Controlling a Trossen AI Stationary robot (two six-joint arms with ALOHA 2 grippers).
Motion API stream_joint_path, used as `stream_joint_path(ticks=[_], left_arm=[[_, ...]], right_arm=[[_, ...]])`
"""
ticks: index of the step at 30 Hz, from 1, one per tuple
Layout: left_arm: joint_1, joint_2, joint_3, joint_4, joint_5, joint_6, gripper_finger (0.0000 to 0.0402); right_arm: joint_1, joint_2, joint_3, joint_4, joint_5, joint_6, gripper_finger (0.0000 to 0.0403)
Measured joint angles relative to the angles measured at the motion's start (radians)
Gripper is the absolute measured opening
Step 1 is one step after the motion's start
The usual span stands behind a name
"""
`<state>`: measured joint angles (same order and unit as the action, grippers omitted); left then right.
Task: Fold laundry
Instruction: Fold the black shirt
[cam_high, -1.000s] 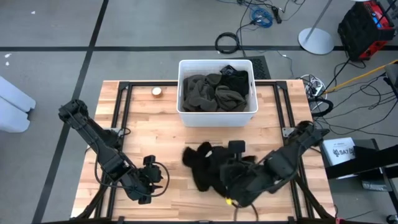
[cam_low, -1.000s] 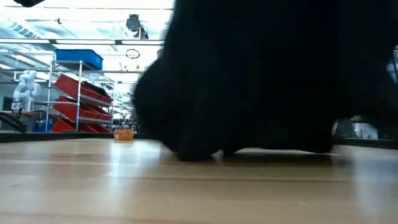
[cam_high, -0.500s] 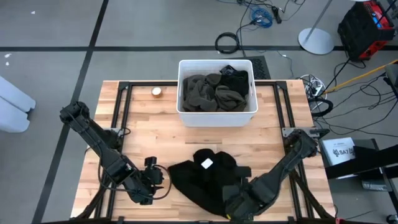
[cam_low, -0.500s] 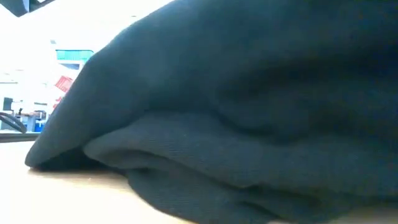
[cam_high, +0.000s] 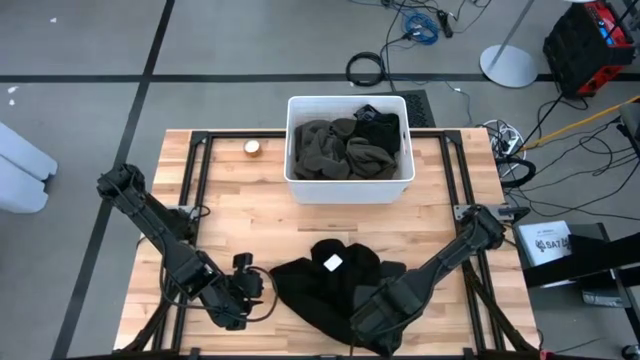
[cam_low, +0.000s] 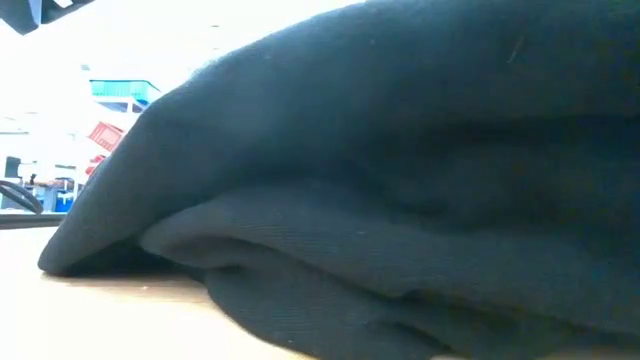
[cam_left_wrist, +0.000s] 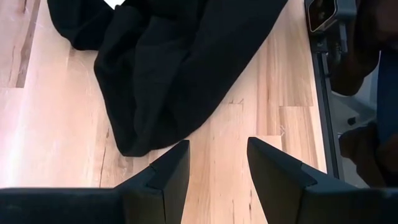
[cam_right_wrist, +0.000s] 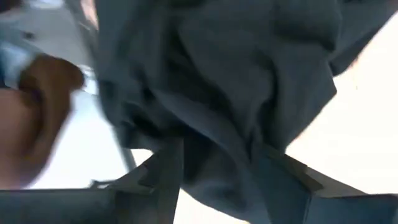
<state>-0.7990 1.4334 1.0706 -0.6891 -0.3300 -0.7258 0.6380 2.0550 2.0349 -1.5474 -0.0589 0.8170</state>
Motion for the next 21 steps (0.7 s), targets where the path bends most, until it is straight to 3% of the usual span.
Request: stream_joint_path(ticks=[5, 8, 12, 21], left_arm=[[0.000, 0.000, 0.000, 0.000, 0.004, -0.001, 0.0169], [0.000, 0.000, 0.000, 0.000, 0.004, 0.000, 0.0169], [0.000, 0.000, 0.000, 0.000, 0.003, 0.000, 0.0169], [0.000, 0.000, 0.000, 0.000, -0.004, 0.000, 0.0169]], right_arm=[[0.009, 0.000, 0.139, 0.018, 0.001, 0.009, 0.0185], [0.020, -0.004, 0.199, 0.068, 0.083, -0.031, 0.0181], [0.005, 0.011, 0.182, 0.196, 0.181, -0.116, 0.0174], [-0.057, 0.170, 0.089, 0.239, 0.129, -0.266, 0.0172]])
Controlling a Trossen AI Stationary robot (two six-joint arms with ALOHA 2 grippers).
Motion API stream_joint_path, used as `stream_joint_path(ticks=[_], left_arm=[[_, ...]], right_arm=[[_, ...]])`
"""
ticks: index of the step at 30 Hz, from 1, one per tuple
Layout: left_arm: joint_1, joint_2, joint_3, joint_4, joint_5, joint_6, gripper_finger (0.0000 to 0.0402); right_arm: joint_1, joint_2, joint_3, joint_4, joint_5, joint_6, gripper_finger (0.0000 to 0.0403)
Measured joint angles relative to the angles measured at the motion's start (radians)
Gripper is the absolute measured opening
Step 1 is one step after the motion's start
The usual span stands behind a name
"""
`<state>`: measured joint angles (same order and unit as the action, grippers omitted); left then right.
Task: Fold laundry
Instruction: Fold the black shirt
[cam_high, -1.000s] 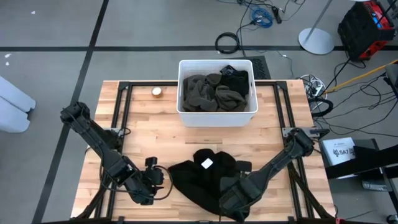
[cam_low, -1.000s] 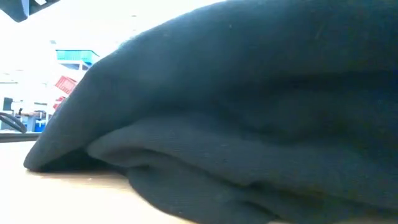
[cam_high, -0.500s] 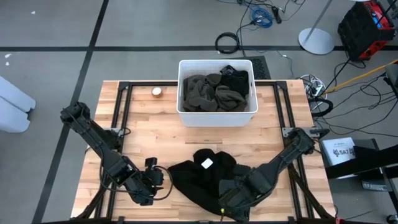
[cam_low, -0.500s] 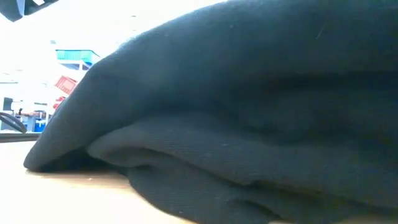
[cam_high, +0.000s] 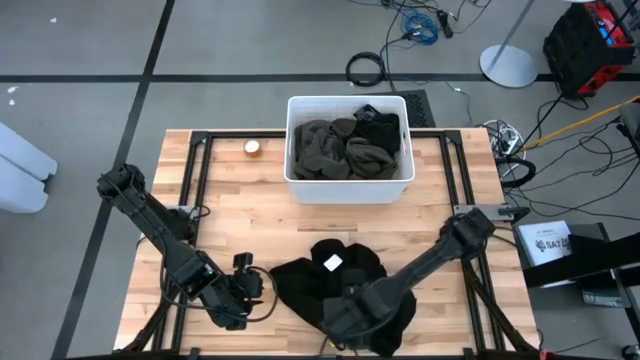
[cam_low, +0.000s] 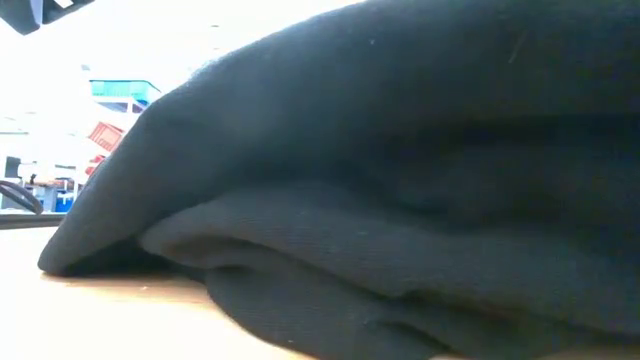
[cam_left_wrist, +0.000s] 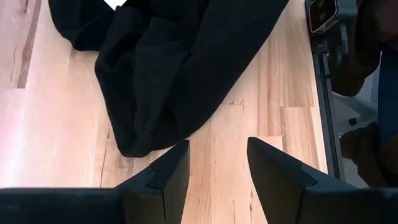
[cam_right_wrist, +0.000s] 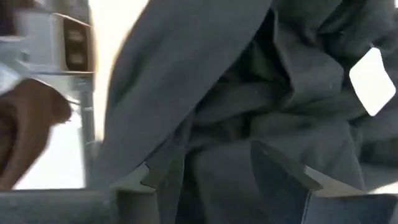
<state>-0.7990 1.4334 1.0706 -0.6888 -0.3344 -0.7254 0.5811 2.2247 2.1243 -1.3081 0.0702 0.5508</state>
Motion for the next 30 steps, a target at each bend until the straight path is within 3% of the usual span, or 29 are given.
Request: stream_joint_path(ticks=[13, 21, 24, 28, 30], left_arm=[[0.000, 0.000, 0.000, 0.000, 0.000, -0.001, 0.0169], [0.000, 0.000, 0.000, 0.000, -0.001, -0.001, 0.0169], [0.000, 0.000, 0.000, 0.000, -0.001, -0.001, 0.0169], [0.000, 0.000, 0.000, 0.000, -0.002, 0.000, 0.0169], [0.000, 0.000, 0.000, 0.000, -0.003, 0.000, 0.0169]], right_arm=[[-0.024, 0.092, 0.000, 0.189, -0.051, -0.084, 0.0172], [-0.035, 0.142, -0.001, 0.176, -0.051, -0.073, 0.0163], [-0.035, 0.144, -0.001, 0.160, -0.050, -0.098, 0.0123], [-0.029, 0.117, -0.001, 0.155, -0.057, -0.143, 0.0021], [-0.024, 0.090, -0.001, 0.151, -0.069, -0.150, 0.0011]])
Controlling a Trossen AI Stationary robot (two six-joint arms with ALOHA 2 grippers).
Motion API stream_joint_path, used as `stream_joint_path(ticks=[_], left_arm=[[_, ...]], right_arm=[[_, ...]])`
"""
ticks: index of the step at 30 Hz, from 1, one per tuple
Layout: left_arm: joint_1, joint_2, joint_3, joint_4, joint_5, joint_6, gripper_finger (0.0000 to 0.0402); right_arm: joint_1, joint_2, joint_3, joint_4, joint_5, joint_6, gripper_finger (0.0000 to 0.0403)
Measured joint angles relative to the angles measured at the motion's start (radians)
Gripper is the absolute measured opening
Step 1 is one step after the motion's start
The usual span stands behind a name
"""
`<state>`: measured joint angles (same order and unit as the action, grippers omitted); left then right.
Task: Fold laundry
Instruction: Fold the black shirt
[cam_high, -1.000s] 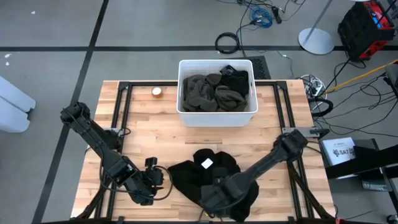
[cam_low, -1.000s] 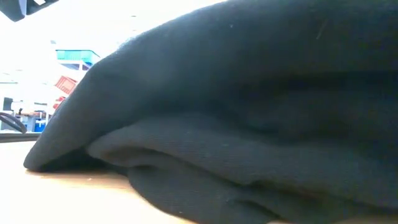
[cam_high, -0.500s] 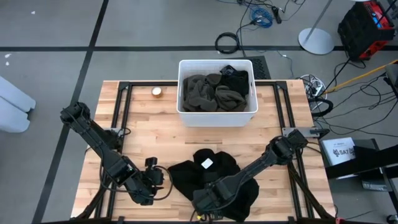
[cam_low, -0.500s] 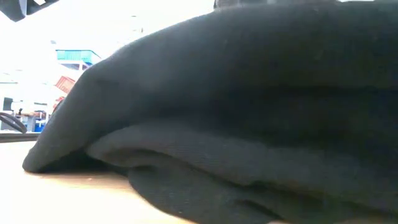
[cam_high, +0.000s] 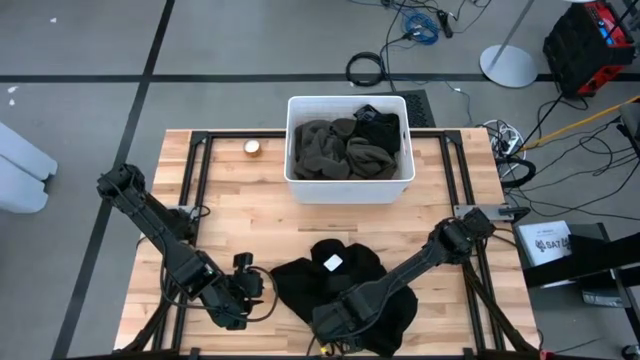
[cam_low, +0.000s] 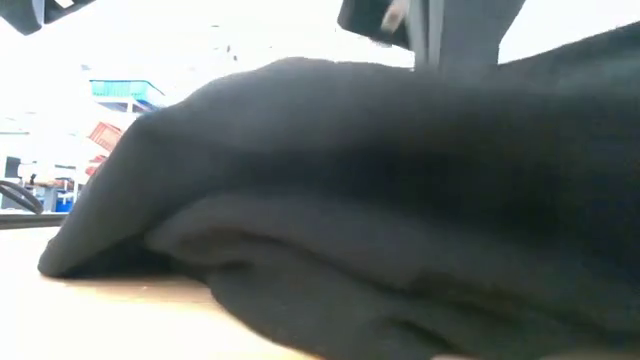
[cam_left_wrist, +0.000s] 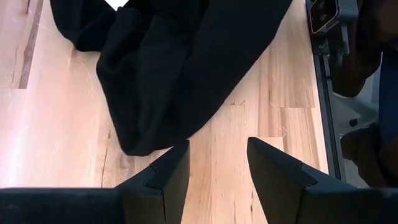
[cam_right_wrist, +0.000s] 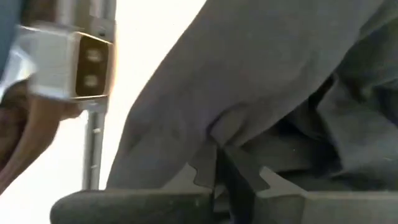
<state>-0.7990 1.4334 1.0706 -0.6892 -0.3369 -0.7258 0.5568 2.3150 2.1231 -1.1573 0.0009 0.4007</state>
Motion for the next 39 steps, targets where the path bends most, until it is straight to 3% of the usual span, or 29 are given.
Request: stream_joint_path(ticks=[5, 15, 21, 27, 39], left_arm=[[0.000, 0.000, 0.000, 0.000, -0.002, 0.000, 0.0169], [0.000, 0.000, 0.000, 0.001, -0.019, 0.001, 0.0169], [0.012, 0.068, 0.000, 0.222, -0.118, 0.073, 0.0169], [0.067, 0.224, 0.001, 0.579, 0.030, 0.187, 0.0169], [0.152, 0.389, 0.005, 0.692, 0.039, 0.192, 0.0169]], right_arm=[[0.021, -0.112, 0.023, -0.081, 0.000, 0.028, 0.0002], [0.188, -0.312, 0.029, -0.214, -0.025, 0.414, 0.0001], [0.285, -0.279, 0.028, -0.250, 0.031, 0.566, 0.0000], [0.296, -0.229, 0.027, -0.314, 0.027, 0.604, 0.0000], [0.286, -0.222, 0.027, -0.314, 0.024, 0.584, 0.0000]])
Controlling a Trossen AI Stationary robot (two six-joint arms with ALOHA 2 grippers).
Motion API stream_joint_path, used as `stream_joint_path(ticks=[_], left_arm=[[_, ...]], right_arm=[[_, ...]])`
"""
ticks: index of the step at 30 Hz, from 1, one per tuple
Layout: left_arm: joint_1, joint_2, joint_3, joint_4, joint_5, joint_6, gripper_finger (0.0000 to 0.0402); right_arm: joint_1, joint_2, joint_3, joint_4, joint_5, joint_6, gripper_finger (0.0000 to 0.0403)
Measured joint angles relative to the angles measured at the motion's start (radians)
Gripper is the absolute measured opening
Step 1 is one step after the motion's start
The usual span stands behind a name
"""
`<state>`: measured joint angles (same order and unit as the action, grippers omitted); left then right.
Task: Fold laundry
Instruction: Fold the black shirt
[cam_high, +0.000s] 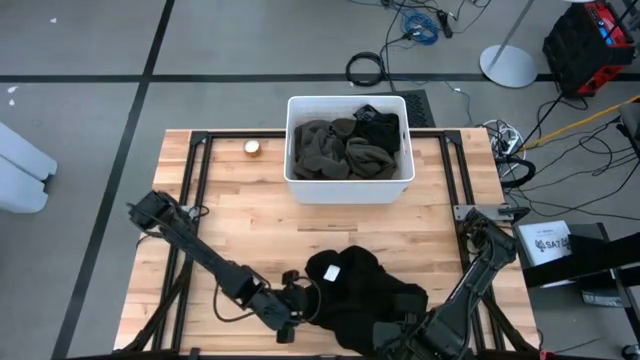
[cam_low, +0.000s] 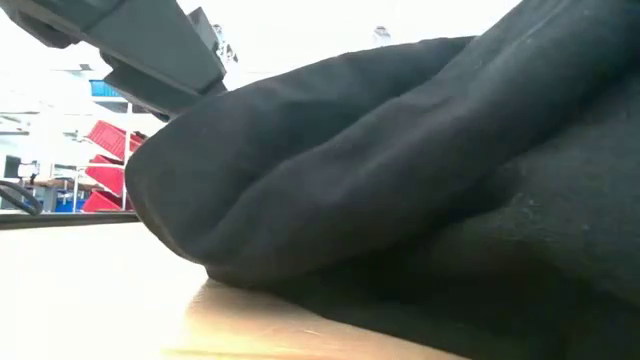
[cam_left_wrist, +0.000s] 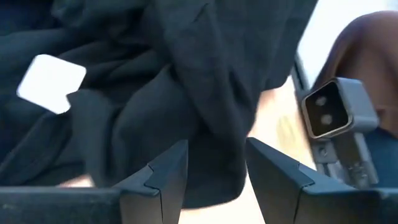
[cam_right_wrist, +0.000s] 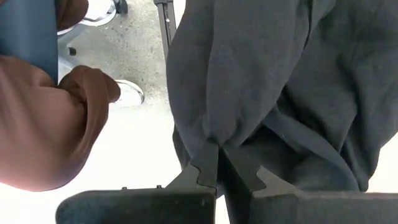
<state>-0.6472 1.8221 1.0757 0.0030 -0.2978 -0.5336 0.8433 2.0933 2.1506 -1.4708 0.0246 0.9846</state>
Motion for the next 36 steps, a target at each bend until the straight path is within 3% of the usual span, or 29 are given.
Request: stream_joint_path(ticks=[11, 21, 23, 26, 28, 33, 36], left_arm=[[0.006, 0.023, 0.001, 0.090, 0.058, 0.015, 0.0169], [0.065, 0.135, 0.057, 0.096, 0.114, -0.063, 0.0162], [0.070, 0.147, 0.060, 0.088, 0.114, -0.063, 0.0136], [0.071, 0.148, 0.069, 0.093, 0.126, -0.044, 0.0049], [0.070, 0.138, 0.072, 0.092, 0.140, -0.016, 0.0016], [0.055, 0.026, 0.119, -0.011, 0.106, 0.076, 0.0006], [0.034, -0.093, 0.180, -0.200, -0.024, 0.142, 0.0004]], right_arm=[[-0.011, 0.000, 0.000, 0.000, 0.000, -0.018, 0.0000], [-0.046, 0.000, 0.000, -0.001, 0.000, -0.058, 0.0000], [-0.046, 0.000, 0.000, -0.001, 0.000, -0.057, 0.0000], [-0.045, 0.000, 0.000, -0.001, 0.000, -0.061, 0.0000], [-0.045, 0.000, 0.000, -0.004, 0.009, -0.072, 0.0000], [-0.061, -0.004, 0.000, -0.082, 0.177, -0.126, 0.0000], [-0.080, -0.032, -0.002, -0.094, 0.345, -0.167, 0.0000]])
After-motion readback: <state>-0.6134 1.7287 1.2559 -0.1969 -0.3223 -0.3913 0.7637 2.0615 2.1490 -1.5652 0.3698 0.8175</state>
